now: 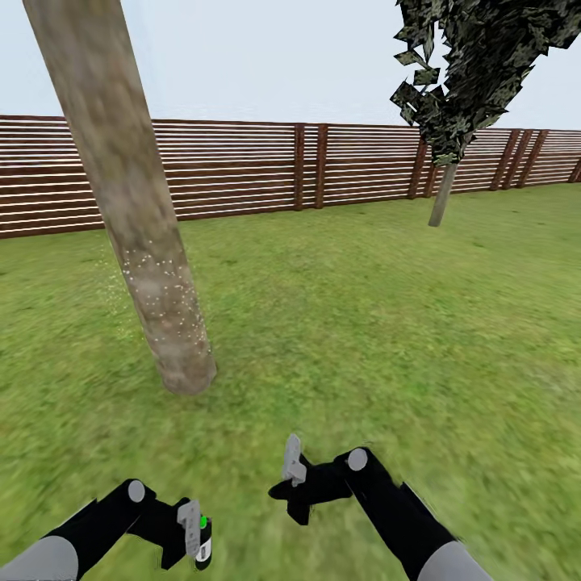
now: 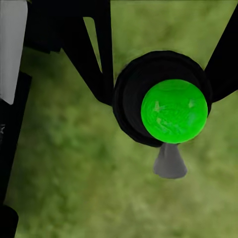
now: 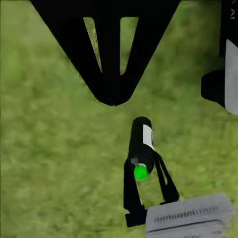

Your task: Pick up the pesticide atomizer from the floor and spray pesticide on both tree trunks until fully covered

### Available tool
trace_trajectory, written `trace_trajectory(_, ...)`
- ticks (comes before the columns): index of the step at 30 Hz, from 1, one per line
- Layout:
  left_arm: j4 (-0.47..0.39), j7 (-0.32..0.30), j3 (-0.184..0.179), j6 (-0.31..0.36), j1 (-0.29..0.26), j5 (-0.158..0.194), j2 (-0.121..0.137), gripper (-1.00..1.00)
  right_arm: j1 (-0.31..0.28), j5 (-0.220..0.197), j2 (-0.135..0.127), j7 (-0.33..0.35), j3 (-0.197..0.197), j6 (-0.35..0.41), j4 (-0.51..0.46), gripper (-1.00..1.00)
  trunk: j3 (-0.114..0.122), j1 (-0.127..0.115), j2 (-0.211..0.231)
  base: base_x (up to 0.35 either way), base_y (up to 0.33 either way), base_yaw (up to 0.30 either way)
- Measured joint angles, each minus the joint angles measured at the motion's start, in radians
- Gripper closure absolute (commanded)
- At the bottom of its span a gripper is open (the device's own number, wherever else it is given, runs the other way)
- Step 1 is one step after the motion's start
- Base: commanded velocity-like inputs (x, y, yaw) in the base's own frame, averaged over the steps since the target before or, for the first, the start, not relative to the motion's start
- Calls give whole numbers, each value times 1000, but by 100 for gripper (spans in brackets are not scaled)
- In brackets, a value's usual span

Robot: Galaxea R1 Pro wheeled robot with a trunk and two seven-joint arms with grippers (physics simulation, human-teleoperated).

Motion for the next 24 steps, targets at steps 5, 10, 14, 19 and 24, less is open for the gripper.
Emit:
trace_trajectory(5,-1,0,-2,-2,-3,-2,-16,100,0,-1,0,0,32,0,-2,100,0,0,0,0,0,0)
trace_trajectory(10,-2,-1,1,-3,-5,-96,-65,100,0,-1,0,0,33,0,-2,100,0,0,0,0,0,0)
trace_trajectory(14,-2,-2,3,-10,-6,-106,-73,100,0,1,0,0,33,-1,0,100,0,0,0,0,0,0)
trace_trajectory(19,-5,-24,5,-14,-7,-103,-95,100,0,1,0,0,32,-1,5,100,0,0,0,0,0,0)
trace_trajectory(24,-18,-26,5,-15,-8,-102,-135,100,0,3,-2,-1,30,-1,8,100,0,0,0,0,0,0)
